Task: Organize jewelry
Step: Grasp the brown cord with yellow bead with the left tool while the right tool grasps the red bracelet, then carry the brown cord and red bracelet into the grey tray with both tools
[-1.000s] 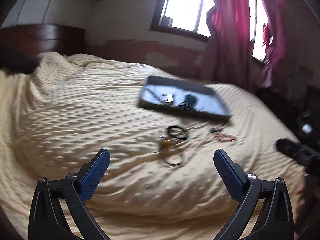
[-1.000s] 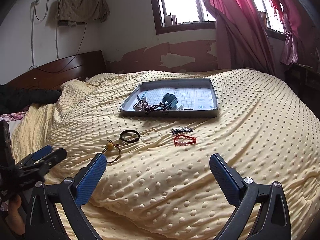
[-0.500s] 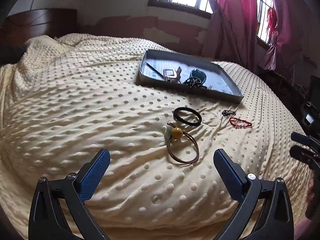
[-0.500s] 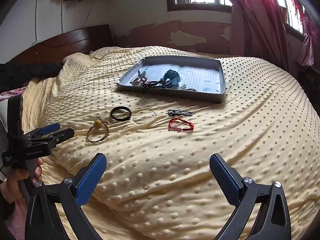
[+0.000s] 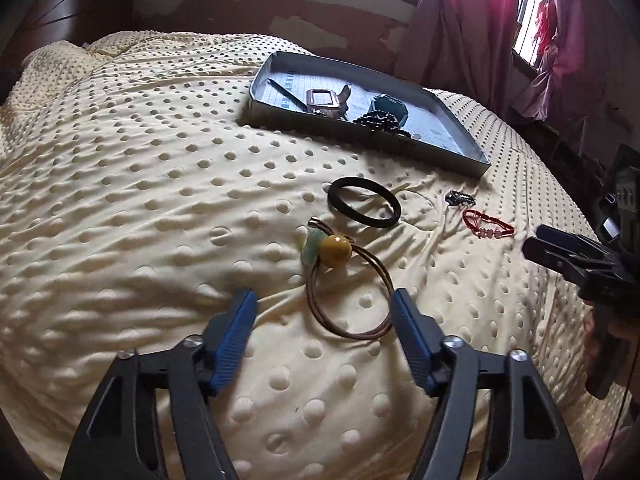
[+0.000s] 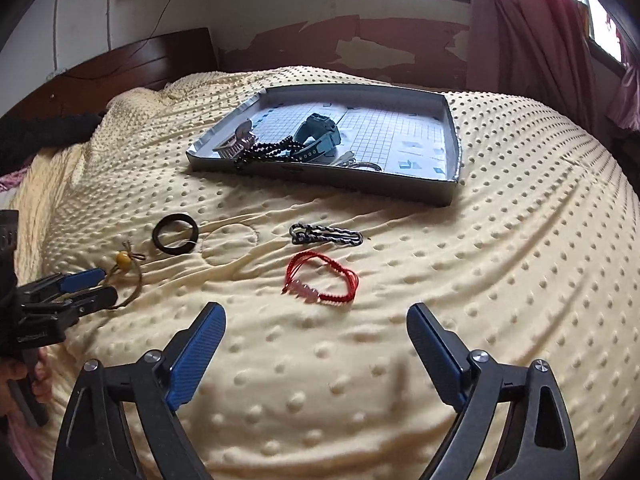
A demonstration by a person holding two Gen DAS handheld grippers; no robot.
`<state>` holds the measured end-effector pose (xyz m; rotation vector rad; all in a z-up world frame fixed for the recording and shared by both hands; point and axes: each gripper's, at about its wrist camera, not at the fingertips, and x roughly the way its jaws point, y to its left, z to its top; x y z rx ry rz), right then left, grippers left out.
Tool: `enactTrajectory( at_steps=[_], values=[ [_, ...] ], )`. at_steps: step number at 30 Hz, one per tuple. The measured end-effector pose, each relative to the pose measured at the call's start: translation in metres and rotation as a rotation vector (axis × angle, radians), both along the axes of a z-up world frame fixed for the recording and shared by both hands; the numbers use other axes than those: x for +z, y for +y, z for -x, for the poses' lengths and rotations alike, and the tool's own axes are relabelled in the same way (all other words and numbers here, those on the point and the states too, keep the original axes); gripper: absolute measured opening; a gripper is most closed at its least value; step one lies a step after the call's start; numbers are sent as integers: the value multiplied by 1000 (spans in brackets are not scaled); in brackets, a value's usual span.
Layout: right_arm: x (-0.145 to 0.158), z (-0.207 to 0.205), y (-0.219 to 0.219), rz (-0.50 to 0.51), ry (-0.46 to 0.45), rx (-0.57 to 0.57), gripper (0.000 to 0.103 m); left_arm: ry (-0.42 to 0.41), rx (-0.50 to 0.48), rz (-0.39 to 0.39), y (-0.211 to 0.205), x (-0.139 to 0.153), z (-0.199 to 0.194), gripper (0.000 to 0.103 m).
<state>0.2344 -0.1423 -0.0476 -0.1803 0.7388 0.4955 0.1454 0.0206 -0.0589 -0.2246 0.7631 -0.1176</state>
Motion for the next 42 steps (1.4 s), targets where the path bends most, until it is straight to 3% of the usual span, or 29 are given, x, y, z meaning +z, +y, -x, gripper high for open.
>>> enactTrajectory(
  at_steps=[5, 10, 13, 24, 31, 34, 42],
  values=[
    [-11, -23, 10, 24, 28, 12, 80, 15, -20, 4, -3, -6, -10, 43],
    [-20, -36, 19, 23, 42, 31, 67, 25, -44, 18, -6, -11, -15, 41],
    [-24, -36, 24, 31, 43, 45, 52, 31, -39, 22, -5, -13, -16, 27],
    [-26, -26, 23, 17, 54, 68, 11, 19, -39, 63, -7, -16, -11, 4],
    [-21, -10, 24, 11, 39, 90, 9, -35, -40, 84, -11, -10, -2, 1],
    [-19, -4, 25, 8, 32, 100, 9, -70, -41, 35, -18, -4, 2, 1],
    [-4, 6, 20, -69, 8, 113, 8, -137, -61, 31, -28, 22, 2, 1]
  ],
)
